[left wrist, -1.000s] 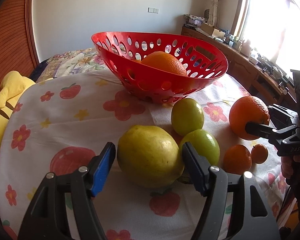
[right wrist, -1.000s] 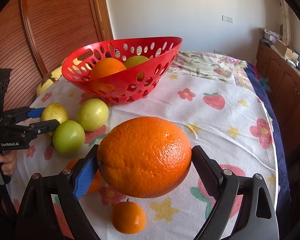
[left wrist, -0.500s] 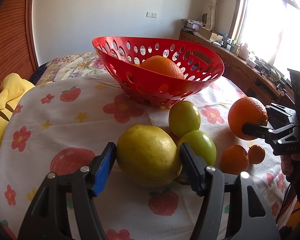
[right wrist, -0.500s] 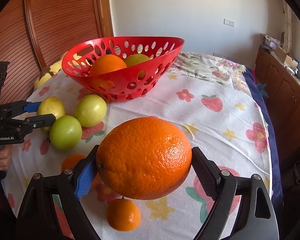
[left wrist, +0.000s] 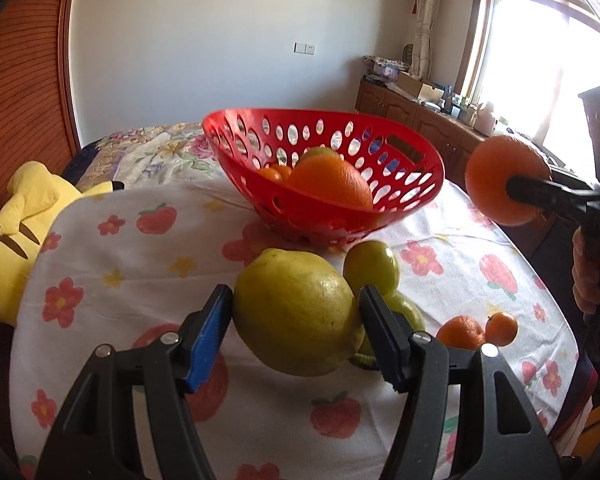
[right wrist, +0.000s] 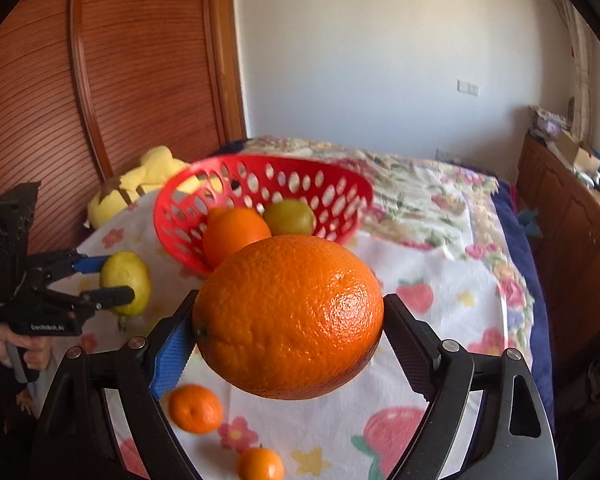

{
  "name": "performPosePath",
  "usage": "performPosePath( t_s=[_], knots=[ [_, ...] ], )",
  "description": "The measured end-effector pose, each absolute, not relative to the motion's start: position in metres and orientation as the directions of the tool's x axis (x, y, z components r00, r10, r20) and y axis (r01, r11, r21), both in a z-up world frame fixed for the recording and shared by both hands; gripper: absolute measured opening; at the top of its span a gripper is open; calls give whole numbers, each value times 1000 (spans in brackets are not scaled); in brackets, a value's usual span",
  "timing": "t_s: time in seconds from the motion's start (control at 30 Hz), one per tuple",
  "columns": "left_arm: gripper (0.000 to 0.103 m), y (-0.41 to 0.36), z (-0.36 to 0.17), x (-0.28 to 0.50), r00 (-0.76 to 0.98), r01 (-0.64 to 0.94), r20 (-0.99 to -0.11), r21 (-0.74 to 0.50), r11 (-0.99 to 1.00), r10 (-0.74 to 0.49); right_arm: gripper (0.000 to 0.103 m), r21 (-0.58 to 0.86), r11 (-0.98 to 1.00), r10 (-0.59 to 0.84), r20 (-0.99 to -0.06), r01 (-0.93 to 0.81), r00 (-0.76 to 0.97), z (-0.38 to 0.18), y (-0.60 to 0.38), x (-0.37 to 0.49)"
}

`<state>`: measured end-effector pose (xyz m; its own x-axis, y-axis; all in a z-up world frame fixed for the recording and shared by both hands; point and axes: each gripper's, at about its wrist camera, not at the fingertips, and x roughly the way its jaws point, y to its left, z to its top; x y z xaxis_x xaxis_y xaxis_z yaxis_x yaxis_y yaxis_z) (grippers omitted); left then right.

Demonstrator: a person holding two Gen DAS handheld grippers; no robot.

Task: Organize fruits
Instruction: 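Lift the orange with the right tool while the left tool carries the lemon over the basket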

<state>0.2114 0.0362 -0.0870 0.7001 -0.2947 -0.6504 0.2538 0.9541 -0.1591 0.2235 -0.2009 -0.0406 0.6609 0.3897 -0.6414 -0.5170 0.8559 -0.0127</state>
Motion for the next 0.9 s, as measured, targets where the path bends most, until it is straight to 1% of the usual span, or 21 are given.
performPosePath(
  t_s=[0.2, 0.5, 0.67, 0.9],
  knots=[
    [64, 39, -53, 221, 743, 263, -604, -134, 955, -289, 90, -64, 826, 405, -623, -560, 669, -20, -169, 253],
    [64, 40, -11, 251, 784, 279, -550, -101, 955, -288, 89, -136, 786, 371, -676, -603, 637, -40, -132, 302],
    [64, 33, -5, 265, 787, 291, -545, -82, 953, -287, 89, -151, 780, 348, -701, -607, 622, -54, -126, 319],
    [64, 26, -12, 283, 776, 300, -561, -76, 951, -289, 90, -139, 789, 325, -732, -598, 599, -70, -128, 332]
  ],
)
